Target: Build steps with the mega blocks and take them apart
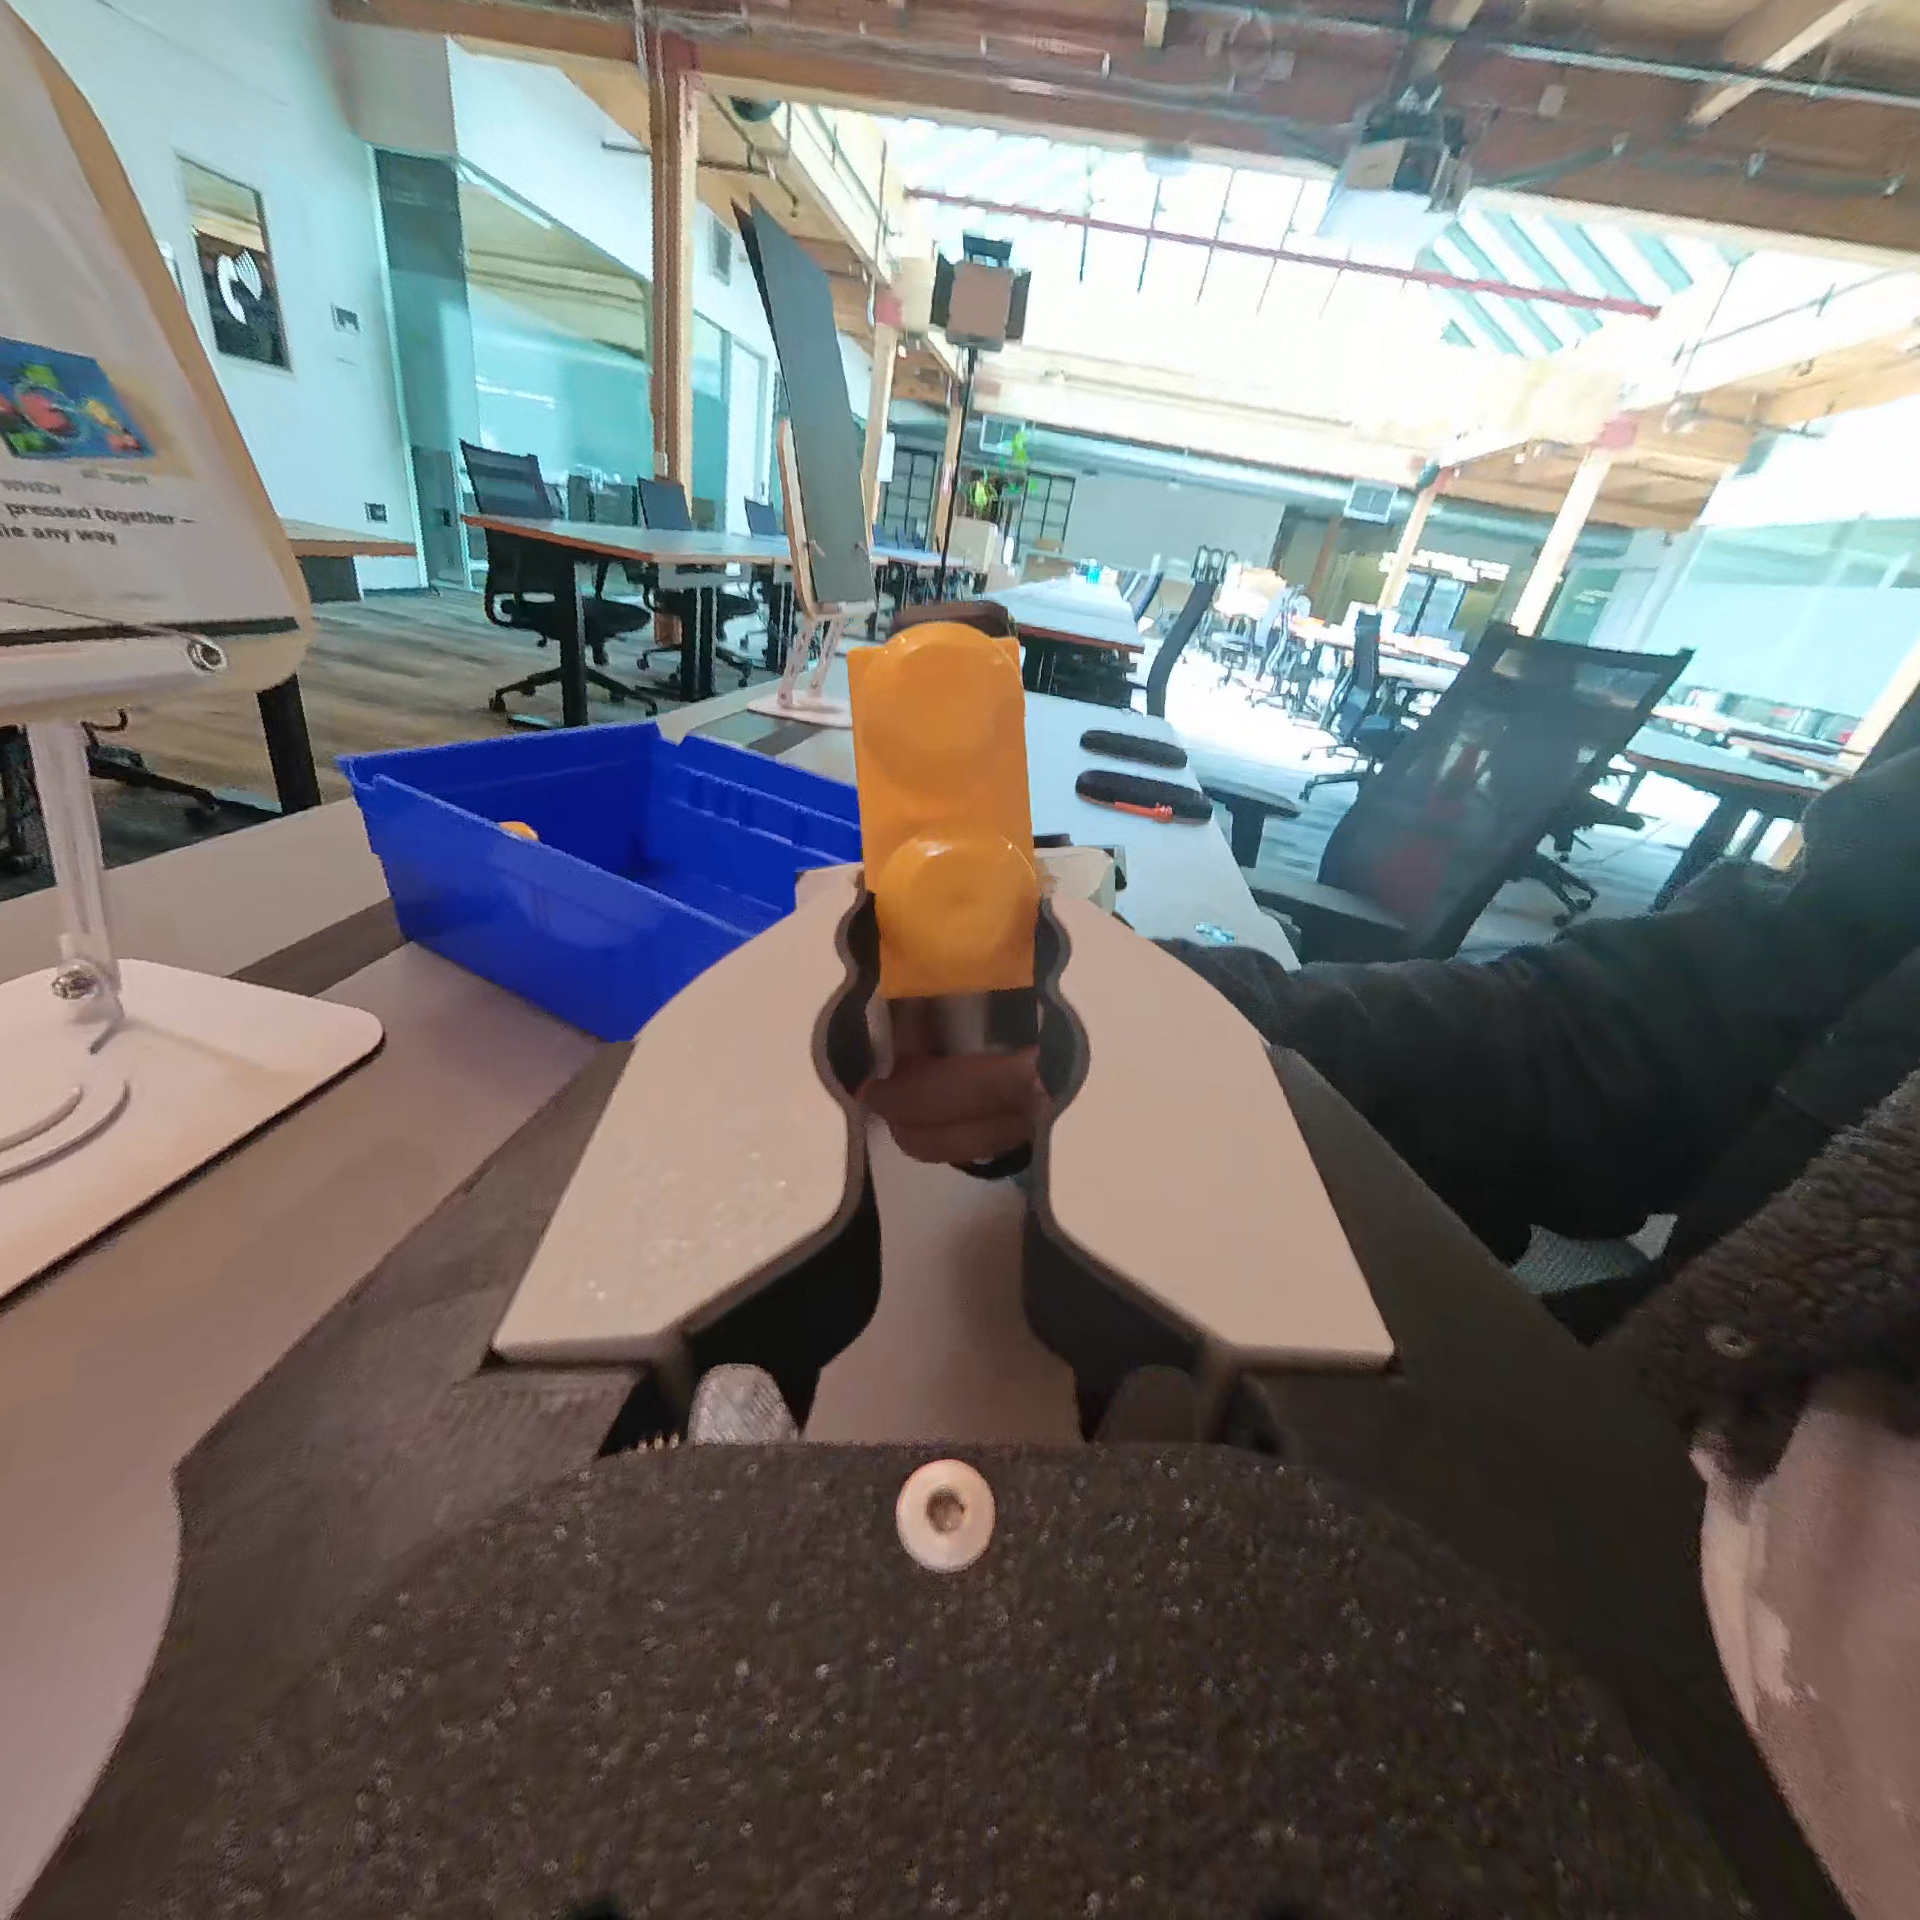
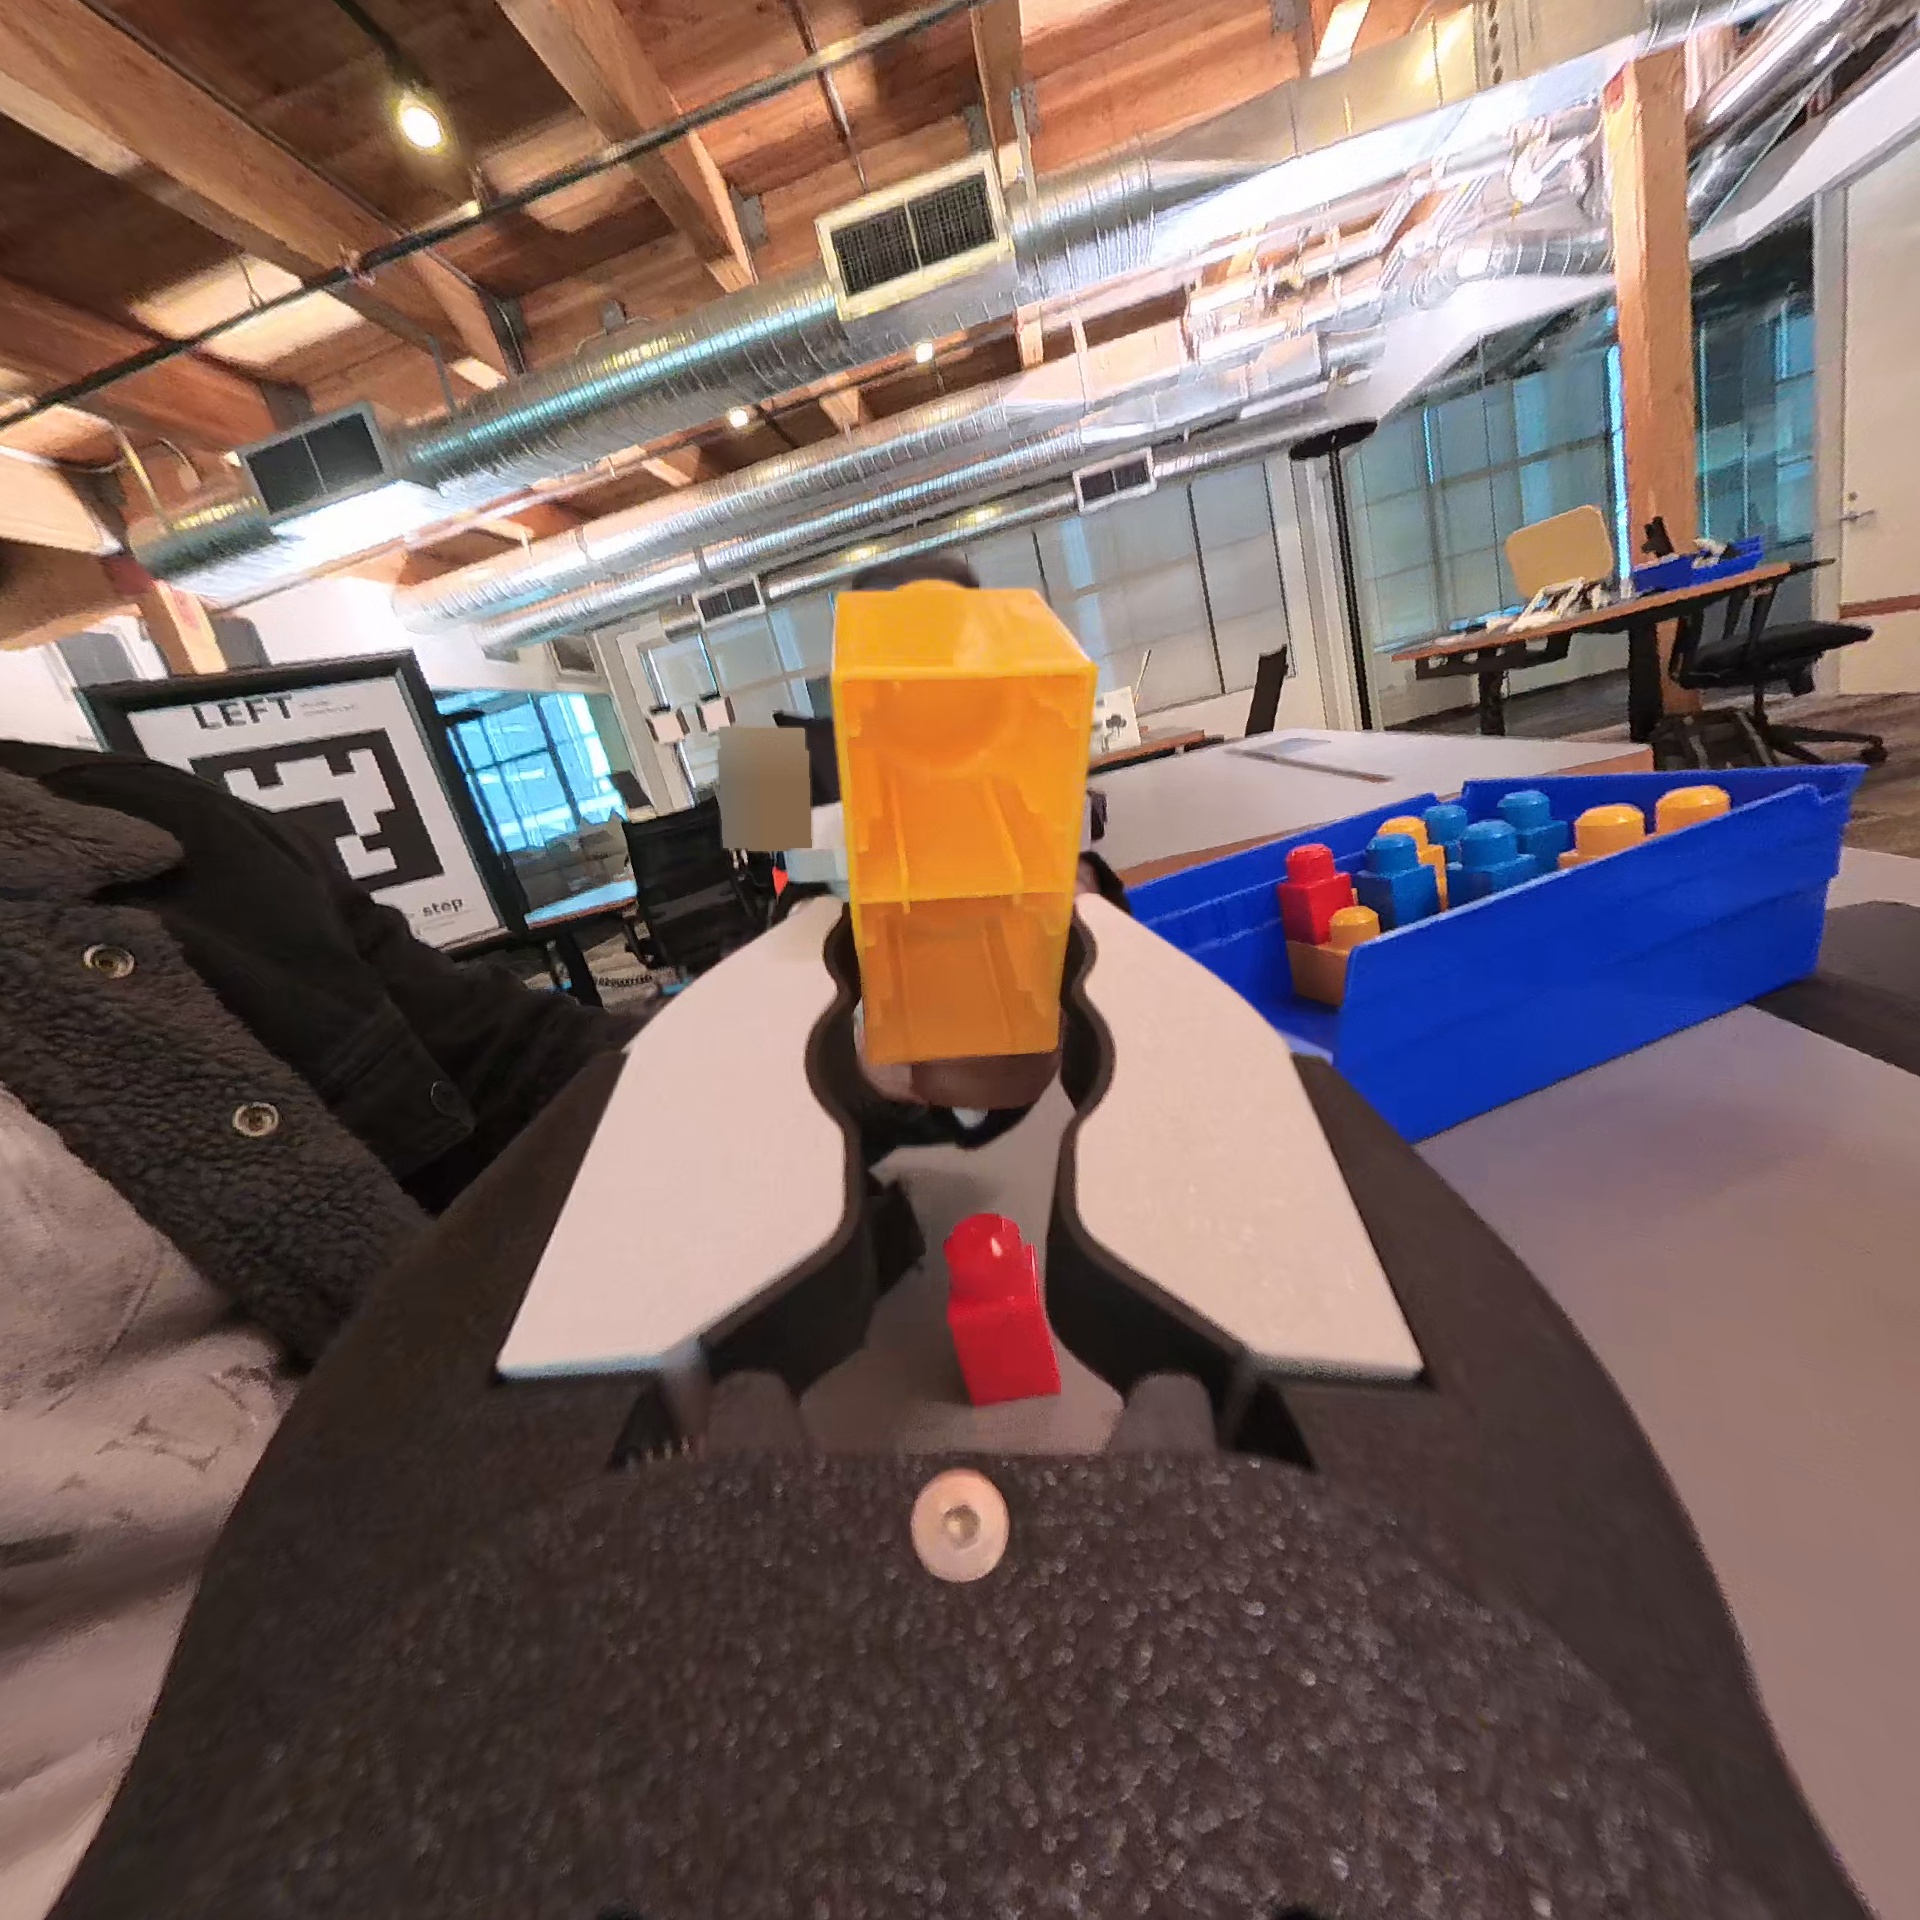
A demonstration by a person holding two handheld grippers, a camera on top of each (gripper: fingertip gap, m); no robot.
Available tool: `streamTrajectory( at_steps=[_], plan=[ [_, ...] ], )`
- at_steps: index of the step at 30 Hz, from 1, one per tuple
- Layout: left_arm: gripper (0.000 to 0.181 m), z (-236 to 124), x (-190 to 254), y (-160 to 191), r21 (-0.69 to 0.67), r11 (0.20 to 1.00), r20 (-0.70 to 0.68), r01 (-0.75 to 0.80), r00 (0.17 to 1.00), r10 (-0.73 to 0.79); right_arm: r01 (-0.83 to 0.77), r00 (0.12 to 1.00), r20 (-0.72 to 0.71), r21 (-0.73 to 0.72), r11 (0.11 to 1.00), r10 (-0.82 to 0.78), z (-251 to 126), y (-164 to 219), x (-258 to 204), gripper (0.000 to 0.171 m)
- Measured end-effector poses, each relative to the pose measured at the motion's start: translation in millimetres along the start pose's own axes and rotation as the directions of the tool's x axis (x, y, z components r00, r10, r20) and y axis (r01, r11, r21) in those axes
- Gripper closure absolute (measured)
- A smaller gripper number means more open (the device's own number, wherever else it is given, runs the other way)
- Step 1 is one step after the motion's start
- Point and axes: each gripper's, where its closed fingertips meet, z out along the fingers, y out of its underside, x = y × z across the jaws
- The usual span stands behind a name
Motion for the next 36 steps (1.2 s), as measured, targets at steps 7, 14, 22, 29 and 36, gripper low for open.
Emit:
streamTrajectory(
  at_steps=[7, 14, 22, 29, 36],
  plan=[
    [0.152, -11, -7, 23, -0.209, 0.975, 0.017, -0.072, 0.997, 0.077, 0.081, 0.990, -0.089, -0.303, 0.950, -0.113, -18, 26, 16, 0.129],
    [0.153, -26, -20, 84, -0.599, 0.774, 0.013, -0.207, 0.963, 0.267, 0.132, 0.965, -0.124, -0.530, 0.838, -0.231, -45, 38, 23, 0.123],
    [0.153, -22, -10, 124, -0.743, 0.625, -0.076, -0.238, 0.959, 0.274, 0.187, 0.954, -0.016, -0.748, 0.636, -0.299, -38, 83, 10, 0.128],
    [0.153, -24, -7, 131, -0.766, 0.597, -0.100, -0.238, 0.962, 0.256, 0.212, 0.935, 0.004, -0.809, 0.548, -0.355, -39, 97, 11, 0.135],
    [0.153, -26, -5, 136, -0.783, 0.580, -0.104, -0.226, 0.966, 0.236, 0.196, 0.928, 0.042, -0.899, 0.391, -0.370, -48, 123, 14, 0.143]
  ],
)
